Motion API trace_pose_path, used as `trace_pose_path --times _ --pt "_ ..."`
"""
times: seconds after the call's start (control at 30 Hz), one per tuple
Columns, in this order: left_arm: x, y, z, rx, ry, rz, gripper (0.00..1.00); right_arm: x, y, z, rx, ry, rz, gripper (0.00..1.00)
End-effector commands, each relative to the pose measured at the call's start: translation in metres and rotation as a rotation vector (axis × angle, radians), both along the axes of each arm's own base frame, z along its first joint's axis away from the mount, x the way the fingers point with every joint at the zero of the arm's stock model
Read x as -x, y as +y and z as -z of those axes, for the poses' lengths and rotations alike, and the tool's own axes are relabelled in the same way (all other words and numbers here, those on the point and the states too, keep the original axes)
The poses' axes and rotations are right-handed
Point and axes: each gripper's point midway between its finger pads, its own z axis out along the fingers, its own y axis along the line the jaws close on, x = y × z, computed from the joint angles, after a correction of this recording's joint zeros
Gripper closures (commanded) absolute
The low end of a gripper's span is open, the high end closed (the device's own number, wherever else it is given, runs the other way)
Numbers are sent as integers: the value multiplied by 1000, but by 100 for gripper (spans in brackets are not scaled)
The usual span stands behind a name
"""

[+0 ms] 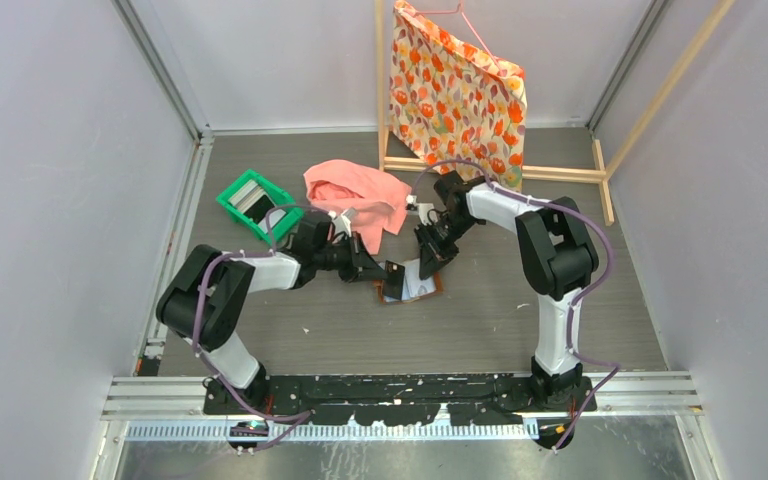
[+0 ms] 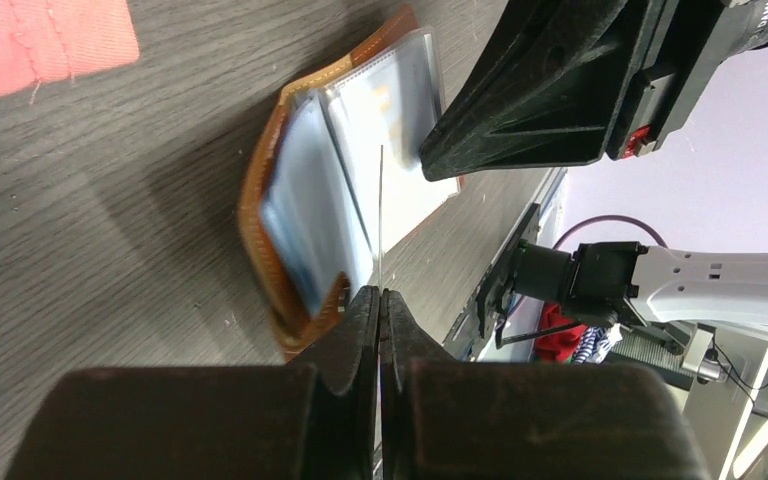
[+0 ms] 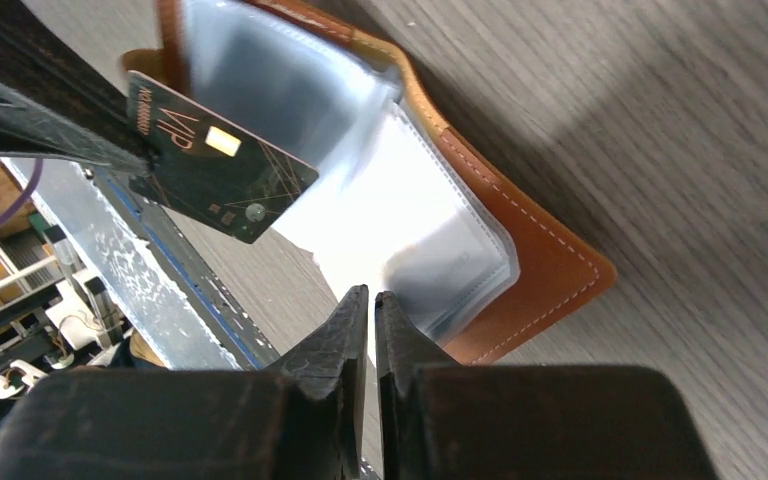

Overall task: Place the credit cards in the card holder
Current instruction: Insert the credit card into the card holder.

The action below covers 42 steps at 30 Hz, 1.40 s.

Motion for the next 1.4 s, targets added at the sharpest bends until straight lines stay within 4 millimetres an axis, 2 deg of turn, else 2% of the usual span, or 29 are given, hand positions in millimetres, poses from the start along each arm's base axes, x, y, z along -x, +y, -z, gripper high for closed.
trace_pose_path --times 0.0,0.37,0.6,1.37 --pt "-15 -7 -11 27 -60 -11 99 -8 -1 2 36 -13 2 88" --pt "-25 -12 3 24 -12 -40 99 -7 -1 2 34 -5 -2 89" --pt "-22 -10 14 0 29 -47 99 -6 0 1 29 -4 -4 89" --pt "-10 -8 27 -40 140 -42 100 -6 1 0 23 -1 -4 89"
